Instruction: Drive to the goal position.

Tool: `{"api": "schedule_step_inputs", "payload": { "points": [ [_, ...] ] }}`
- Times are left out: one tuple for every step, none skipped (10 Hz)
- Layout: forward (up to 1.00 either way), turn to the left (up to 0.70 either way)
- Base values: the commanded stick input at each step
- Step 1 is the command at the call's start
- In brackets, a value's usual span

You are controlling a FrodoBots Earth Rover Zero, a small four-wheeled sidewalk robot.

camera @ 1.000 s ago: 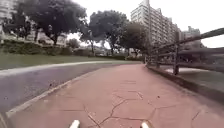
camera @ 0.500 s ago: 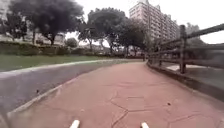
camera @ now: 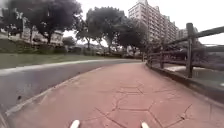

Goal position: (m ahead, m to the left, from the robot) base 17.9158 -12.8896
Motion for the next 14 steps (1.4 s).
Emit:
{"api": "schedule_step_inputs", "payload": {
  "points": [
    [0.70, 0.00],
    [0.70, 0.00],
    [0.70, 0.00],
    [0.70, -0.02],
    [0.70, -0.06],
    [0.70, -0.17],
    [0.70, -0.26],
    [0.70, -0.20],
    [0.70, -0.02],
    [0.70, 0.00],
    [0.70, 0.00],
    [0.70, 0.00],
    [0.70, 0.00],
    [0.70, 0.00]
  ]
}}
